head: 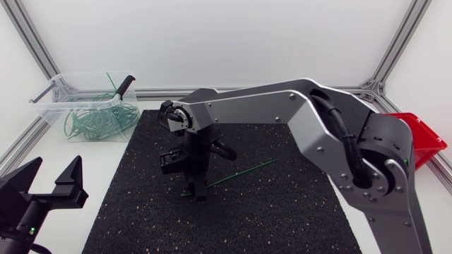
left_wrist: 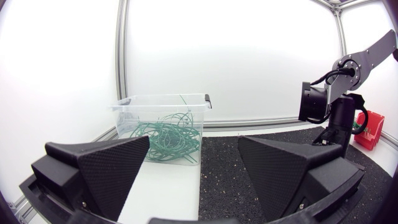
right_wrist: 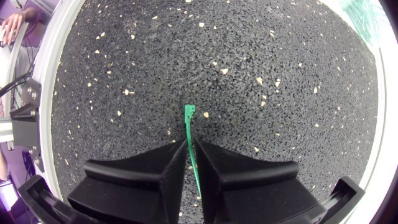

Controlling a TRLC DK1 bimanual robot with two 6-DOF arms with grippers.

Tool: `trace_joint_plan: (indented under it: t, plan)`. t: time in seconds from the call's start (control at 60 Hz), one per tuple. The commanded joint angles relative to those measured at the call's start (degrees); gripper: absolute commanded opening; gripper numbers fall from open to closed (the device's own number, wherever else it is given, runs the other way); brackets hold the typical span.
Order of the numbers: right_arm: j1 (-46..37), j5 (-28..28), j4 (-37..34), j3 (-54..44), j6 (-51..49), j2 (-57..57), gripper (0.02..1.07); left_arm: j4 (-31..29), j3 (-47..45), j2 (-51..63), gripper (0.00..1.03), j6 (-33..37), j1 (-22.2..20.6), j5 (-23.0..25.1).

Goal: Take a green cable tie from the red box, thread the tail through the head to close it, then place it in the transparent bin on the left.

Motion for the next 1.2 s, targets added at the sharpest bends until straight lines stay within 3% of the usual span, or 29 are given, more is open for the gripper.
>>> trace_joint_plan:
  t: [0.0,0.183,0.517,0.7,1.183]
  plan:
    - [0.7,-0.1,-0.5,-0.4,-1.1,1.5,0.18,-1.1,-2.3,-0.4,0.99,-1.1,0.2,-0.5]
    - [1.5,0.4,0.1,-0.6,-0.9,1.3,0.18,-1.1,-2.3,-0.4,0.99,-1.1,0.3,-0.5]
    - [3.4,6.1,7.6,-7.4,-0.4,-2.6,0.18,-1.1,-2.3,-0.5,0.99,-1.1,0.2,-0.5]
    - [4.3,8.8,9.1,-8.2,0.3,-3.0,0.12,-1.1,-2.3,-0.4,0.99,-1.1,0.2,-0.5]
    - [2.6,6.8,7.6,-5.0,4.0,-7.6,0.08,-1.1,-2.3,-0.6,0.99,-1.2,-0.1,-0.5]
